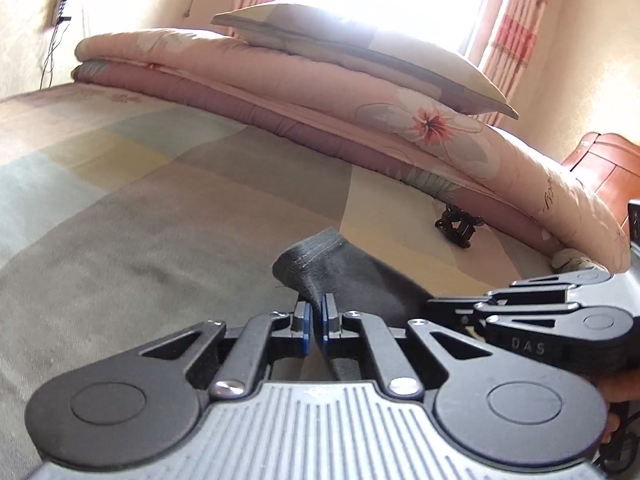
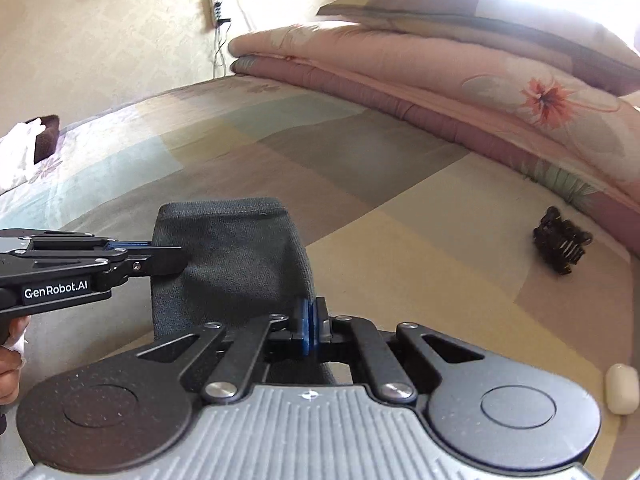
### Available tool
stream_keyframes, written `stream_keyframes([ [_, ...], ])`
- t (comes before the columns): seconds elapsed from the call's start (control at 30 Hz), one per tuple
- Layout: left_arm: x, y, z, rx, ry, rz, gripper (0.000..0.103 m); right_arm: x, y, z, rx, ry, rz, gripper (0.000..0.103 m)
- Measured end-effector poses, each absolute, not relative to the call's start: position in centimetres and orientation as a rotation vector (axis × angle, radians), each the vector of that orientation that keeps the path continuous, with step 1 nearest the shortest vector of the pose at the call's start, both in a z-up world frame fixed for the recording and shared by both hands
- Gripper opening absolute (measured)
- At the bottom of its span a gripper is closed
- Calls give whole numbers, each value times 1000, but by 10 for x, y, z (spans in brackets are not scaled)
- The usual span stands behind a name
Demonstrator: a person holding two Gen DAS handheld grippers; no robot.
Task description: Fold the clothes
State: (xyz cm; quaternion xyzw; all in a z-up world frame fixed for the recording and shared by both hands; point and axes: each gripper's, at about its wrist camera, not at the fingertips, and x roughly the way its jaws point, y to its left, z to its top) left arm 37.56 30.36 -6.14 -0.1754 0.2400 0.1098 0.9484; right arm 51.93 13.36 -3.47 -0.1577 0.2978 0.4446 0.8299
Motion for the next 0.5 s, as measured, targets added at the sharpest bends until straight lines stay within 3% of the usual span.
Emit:
stream_keyframes([
  [0.13, 407, 308, -47, -285, 485, 236, 4, 550, 131, -24, -310, 603, 857, 3],
  [0.27, 419, 317, -57, -246, 558, 282, 4, 572, 131, -38, -254, 707, 807, 8],
  [0.5, 394, 313, -57, -216, 620, 244, 4, 532, 77, -20, -231, 721, 863, 10],
])
